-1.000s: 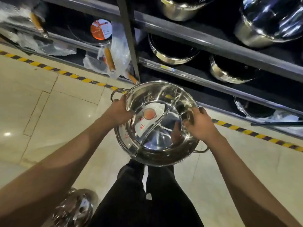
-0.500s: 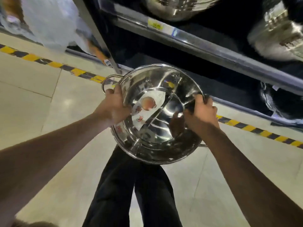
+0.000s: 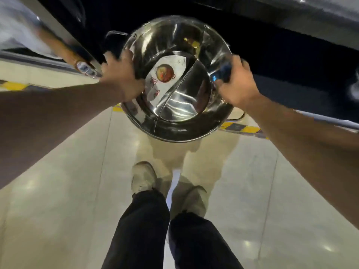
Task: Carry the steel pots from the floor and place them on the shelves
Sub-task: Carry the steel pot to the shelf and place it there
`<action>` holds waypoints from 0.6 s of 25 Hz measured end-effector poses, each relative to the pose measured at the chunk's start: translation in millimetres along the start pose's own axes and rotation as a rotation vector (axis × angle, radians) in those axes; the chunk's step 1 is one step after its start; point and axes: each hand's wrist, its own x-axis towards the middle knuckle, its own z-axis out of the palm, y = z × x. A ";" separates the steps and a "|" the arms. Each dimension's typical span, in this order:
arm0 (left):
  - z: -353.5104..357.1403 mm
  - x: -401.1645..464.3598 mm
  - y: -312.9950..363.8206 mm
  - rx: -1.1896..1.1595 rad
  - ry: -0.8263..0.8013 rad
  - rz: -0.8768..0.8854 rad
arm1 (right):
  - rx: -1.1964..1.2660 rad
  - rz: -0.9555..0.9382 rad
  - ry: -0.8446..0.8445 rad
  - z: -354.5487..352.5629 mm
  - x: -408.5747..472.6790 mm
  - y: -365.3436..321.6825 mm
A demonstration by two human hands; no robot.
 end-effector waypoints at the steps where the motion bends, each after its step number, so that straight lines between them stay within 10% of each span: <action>1: -0.6 10.2 0.1 -0.005 0.018 -0.006 | 0.015 -0.029 -0.018 -1.2 9.5 1.6; 15: 15.9 -73.2 -26.1 0.106 -0.078 0.189 | -0.046 0.002 -0.015 41.2 -115.4 -25.7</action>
